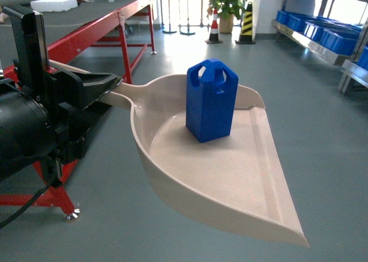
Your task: Place part in tray to right shelf
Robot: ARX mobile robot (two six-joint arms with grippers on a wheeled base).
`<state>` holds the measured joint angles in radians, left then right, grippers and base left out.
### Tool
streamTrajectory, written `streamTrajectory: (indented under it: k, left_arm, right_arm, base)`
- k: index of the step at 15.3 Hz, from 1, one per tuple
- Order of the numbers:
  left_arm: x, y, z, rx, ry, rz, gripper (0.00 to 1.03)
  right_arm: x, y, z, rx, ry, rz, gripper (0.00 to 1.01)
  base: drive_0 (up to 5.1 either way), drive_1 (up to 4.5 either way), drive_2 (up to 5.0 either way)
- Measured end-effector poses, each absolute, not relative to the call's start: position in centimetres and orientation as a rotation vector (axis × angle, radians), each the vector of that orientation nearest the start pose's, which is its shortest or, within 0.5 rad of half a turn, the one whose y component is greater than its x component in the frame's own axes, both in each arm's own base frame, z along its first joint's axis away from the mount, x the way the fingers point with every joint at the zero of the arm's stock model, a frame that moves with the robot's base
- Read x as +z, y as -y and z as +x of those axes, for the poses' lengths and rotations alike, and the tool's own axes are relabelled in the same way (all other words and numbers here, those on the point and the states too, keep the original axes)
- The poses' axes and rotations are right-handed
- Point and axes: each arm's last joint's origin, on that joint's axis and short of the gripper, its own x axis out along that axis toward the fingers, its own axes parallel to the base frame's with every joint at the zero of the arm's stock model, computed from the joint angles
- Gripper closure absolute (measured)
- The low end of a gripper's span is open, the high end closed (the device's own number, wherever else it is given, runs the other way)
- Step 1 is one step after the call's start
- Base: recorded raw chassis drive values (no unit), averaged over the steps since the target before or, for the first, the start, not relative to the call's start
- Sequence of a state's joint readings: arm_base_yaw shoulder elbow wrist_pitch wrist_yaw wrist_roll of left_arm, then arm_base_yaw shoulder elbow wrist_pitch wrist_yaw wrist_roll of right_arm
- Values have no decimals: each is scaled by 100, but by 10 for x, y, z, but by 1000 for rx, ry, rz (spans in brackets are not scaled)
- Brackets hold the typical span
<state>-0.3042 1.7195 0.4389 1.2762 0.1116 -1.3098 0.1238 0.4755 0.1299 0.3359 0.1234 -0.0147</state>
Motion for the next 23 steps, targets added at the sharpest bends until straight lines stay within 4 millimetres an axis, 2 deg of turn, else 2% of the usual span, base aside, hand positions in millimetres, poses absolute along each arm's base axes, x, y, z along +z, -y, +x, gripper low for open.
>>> streamTrajectory:
  k: [2, 5, 23]
  left_arm:
    - [147, 92, 268, -383, -295, -1287, 86]
    - [147, 87, 269, -352, -269, -1291, 86]
    - [147, 88, 269, -353, -276, -1289, 86]
  right_arm:
    - [197, -13, 132, -5, -11, -16, 3]
    - [198, -13, 131, 1, 4, -14, 3]
    - [197, -13, 132, 1, -9, -16, 3]
  base:
    - [506, -239, -239]
    - [506, -239, -239]
    - [-11, 422, -443]
